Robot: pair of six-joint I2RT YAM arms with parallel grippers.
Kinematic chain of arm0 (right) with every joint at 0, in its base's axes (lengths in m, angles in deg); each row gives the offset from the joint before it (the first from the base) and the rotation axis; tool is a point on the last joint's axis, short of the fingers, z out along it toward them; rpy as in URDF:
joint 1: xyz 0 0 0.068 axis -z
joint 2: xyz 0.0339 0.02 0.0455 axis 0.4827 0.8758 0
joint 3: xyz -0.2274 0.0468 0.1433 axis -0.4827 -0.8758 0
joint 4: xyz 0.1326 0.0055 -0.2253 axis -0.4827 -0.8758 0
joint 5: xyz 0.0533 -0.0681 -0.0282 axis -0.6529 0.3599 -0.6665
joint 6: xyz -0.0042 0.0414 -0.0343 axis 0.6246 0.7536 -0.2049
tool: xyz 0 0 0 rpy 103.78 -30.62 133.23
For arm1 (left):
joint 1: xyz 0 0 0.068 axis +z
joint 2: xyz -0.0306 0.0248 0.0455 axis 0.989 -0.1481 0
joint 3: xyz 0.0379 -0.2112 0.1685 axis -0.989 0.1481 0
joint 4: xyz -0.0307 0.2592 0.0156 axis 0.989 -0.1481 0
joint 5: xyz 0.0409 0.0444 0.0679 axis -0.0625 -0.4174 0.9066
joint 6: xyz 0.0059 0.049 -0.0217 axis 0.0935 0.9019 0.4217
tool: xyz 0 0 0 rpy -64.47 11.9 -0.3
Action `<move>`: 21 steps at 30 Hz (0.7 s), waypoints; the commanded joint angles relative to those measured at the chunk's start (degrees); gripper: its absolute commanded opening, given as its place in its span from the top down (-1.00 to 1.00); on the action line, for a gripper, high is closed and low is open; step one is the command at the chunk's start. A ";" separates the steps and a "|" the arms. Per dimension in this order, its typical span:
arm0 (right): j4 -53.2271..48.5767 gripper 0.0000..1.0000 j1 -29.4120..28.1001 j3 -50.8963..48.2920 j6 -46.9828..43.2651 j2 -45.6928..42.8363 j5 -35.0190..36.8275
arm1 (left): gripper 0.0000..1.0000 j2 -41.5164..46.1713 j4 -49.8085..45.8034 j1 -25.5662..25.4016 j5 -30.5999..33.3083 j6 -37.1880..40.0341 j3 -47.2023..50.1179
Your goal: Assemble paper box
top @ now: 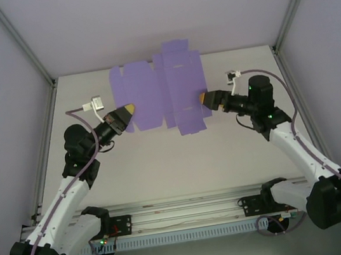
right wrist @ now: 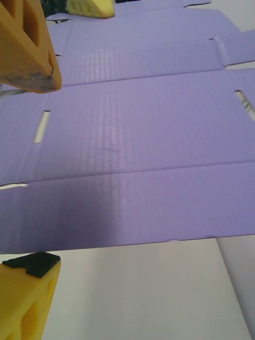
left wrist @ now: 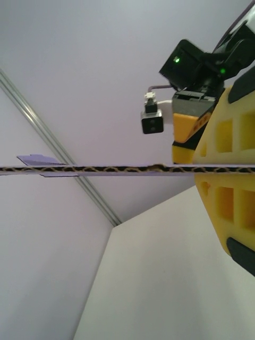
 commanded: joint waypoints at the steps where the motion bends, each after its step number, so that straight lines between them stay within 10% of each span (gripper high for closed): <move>1: 1.19 -0.58 1.28 4.01 -0.75 2.34 -3.04 | 1.00 1.90 2.81 0.07 -1.82 -1.06 0.37; 7: 6.04 -0.47 2.61 4.66 1.61 5.37 -9.39 | 1.00 3.21 0.79 0.10 0.07 0.37 0.77; 21: 10.98 1.00 2.60 2.52 2.37 3.05 -12.70 | 1.00 1.96 -1.49 0.11 3.00 2.25 0.83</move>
